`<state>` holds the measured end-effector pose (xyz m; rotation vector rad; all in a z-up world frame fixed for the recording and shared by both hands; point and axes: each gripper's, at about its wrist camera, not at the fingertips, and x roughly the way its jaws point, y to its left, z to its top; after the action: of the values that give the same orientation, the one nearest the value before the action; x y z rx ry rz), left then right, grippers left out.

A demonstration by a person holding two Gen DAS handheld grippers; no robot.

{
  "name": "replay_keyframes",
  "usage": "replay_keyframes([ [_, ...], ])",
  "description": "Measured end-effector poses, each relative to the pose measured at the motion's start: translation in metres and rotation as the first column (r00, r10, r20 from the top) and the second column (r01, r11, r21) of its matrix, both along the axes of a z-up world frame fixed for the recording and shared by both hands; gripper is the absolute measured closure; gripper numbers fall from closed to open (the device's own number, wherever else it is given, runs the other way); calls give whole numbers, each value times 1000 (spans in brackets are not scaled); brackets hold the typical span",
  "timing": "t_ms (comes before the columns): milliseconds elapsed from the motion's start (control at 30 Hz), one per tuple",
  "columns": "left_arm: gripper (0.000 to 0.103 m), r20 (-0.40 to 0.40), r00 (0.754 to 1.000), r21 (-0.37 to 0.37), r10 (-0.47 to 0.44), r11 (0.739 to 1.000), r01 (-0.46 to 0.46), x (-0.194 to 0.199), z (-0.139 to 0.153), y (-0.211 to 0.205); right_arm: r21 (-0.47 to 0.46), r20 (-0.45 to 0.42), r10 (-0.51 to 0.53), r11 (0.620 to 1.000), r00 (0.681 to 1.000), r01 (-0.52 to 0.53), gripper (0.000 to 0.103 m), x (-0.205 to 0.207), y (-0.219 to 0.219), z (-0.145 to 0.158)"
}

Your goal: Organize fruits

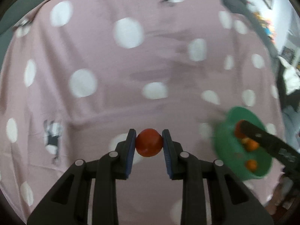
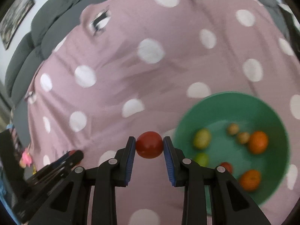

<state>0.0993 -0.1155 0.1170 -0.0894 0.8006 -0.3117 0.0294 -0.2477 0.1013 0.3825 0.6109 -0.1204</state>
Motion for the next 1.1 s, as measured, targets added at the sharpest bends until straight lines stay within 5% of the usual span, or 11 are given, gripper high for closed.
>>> replay_keyframes([
  [367,74,22,973,0,-229,973,229,-17,11,-96,34,-17,-256,966,967,256,71,-40,-79,-13],
  [900,75,-78,941,9,-330,943,331,-17,-19,-149,66,-91,-318,944,944,324,70,-44,-105,-33],
  [933,68,-79,940,10,-331,943,333,-17,-19,-150,65,-95,-318,944,943,325,70,-44,-105,-33],
  [1033,26,-57,944,19,-324,945,325,-20,-15,-151,59,-97,-323,942,941,329,69,-46,-106,-32],
  [1100,25,-45,946,20,-320,947,321,-21,-13,-150,48,-92,-327,942,941,332,62,-48,-105,-29],
])
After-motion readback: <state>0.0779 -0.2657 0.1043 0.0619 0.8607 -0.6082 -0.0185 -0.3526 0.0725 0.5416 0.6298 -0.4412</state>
